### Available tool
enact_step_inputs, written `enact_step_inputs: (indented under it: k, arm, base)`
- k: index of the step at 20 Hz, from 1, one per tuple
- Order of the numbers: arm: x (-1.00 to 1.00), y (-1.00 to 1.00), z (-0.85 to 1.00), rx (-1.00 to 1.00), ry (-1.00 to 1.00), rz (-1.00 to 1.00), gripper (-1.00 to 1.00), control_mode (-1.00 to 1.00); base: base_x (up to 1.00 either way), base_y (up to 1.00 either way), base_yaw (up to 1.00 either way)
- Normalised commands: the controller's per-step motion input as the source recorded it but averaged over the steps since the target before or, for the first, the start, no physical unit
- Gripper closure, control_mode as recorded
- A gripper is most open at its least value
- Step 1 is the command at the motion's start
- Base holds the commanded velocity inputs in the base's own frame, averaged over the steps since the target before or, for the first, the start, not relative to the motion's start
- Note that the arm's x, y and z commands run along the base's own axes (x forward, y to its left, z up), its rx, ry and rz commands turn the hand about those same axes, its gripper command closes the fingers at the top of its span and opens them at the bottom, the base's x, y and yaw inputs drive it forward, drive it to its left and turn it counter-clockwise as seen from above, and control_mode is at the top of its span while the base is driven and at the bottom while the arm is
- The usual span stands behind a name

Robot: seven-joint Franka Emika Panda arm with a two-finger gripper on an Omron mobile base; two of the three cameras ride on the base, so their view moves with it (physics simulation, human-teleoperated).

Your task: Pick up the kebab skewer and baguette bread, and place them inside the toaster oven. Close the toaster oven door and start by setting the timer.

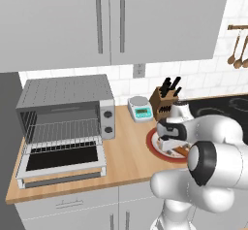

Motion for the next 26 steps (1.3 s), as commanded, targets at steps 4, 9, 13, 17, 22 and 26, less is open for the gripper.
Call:
enact_step_inputs:
  k: [4, 9, 13, 17, 22, 26]
  arm:
    - [0.09, 0.0, -0.26, 0.0, 0.0, 0.0, -1.0, -1.0]
    - [0.06, 0.0, -0.15, 0.0, 0.0, 0.0, 1.0, -1.0]
    - [0.0, 0.01, -0.1, 0.0, 0.0, 0.0, 1.0, -1.0]
    - [0.0, 0.0, 0.0, 0.0, -0.01, 0.03, 1.0, -1.0]
    - [-0.13, 0.31, 0.81, 0.0, -0.01, 0.15, 1.0, -1.0]
    - [-0.42, 0.92, 1.0, 0.0, 0.0, 0.34, 1.0, -1.0]
  base:
    - [0.0, 0.0, 0.0]
    - [0.0, 0.0, 0.0]
    - [0.0, 0.0, 0.0]
    - [0.0, 0.0, 0.0]
    - [0.0, 0.0, 0.0]
    - [0.0, 0.0, 0.0]
